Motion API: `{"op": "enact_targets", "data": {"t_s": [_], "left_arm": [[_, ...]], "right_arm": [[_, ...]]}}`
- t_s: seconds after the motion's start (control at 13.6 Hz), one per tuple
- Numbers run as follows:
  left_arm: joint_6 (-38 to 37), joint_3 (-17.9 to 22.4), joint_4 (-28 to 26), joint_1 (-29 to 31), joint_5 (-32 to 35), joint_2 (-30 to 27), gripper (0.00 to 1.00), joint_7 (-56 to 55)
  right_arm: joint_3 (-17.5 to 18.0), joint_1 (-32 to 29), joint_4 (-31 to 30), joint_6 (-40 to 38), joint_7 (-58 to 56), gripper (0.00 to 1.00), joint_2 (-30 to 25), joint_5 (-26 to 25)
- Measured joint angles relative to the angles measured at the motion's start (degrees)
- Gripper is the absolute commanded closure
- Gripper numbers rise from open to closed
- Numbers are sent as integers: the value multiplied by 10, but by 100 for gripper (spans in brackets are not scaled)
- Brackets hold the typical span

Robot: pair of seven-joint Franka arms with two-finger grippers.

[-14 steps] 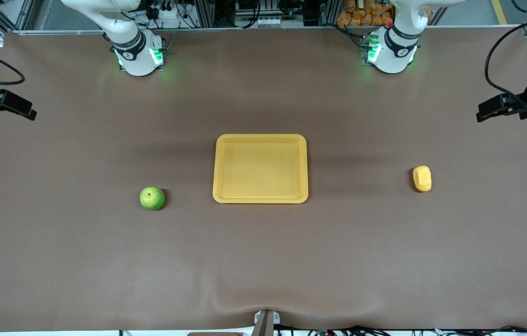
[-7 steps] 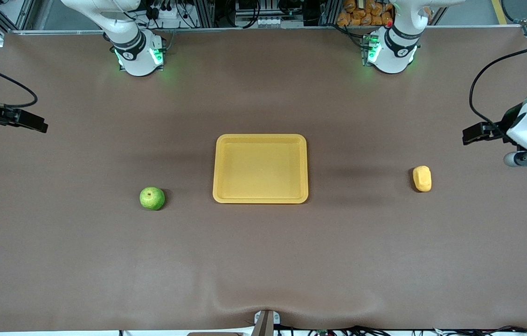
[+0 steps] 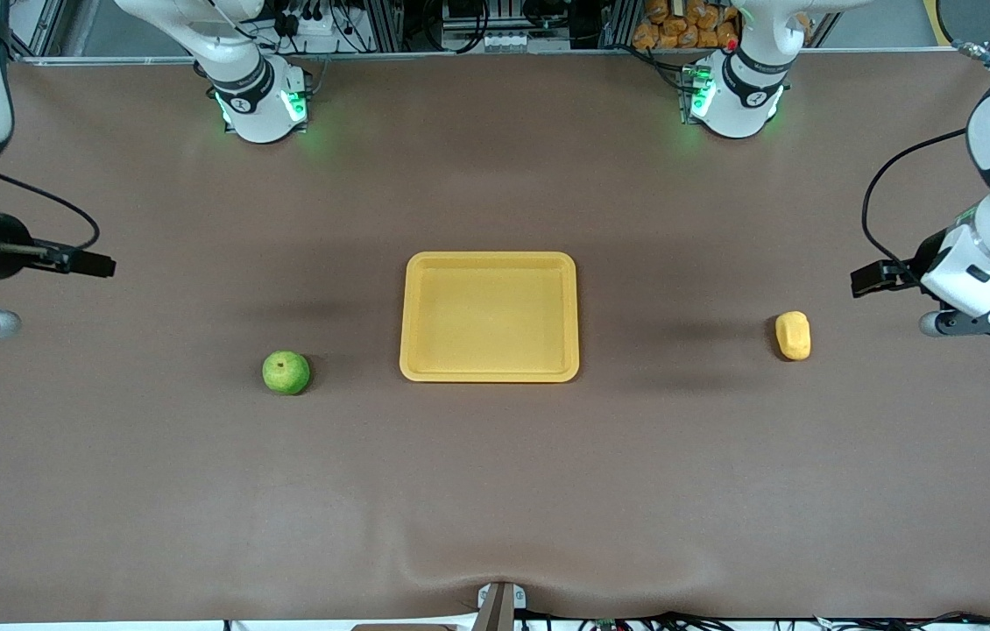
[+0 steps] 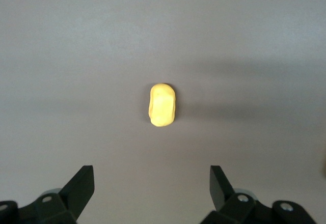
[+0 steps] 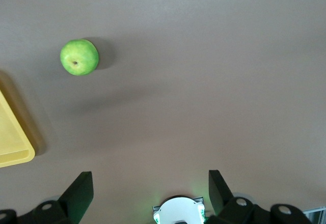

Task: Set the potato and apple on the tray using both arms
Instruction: 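Reach the right gripper toward the apple while the left gripper reaches the potato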

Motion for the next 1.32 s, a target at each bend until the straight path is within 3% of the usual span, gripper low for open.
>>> {"op": "enact_targets", "data": {"t_s": [0.29,0.81,1.32], "left_arm": [[73,0,-54,9,0,2,0,6],[143,0,-86,11,0,39,0,8],[281,0,-182,24,0,46,0,9]], "right_arm": [[0,0,0,43,0,0,37,0],[4,2,0,79,0,0,85,5],[8,4,-49,164,0,0,118,68]]}}
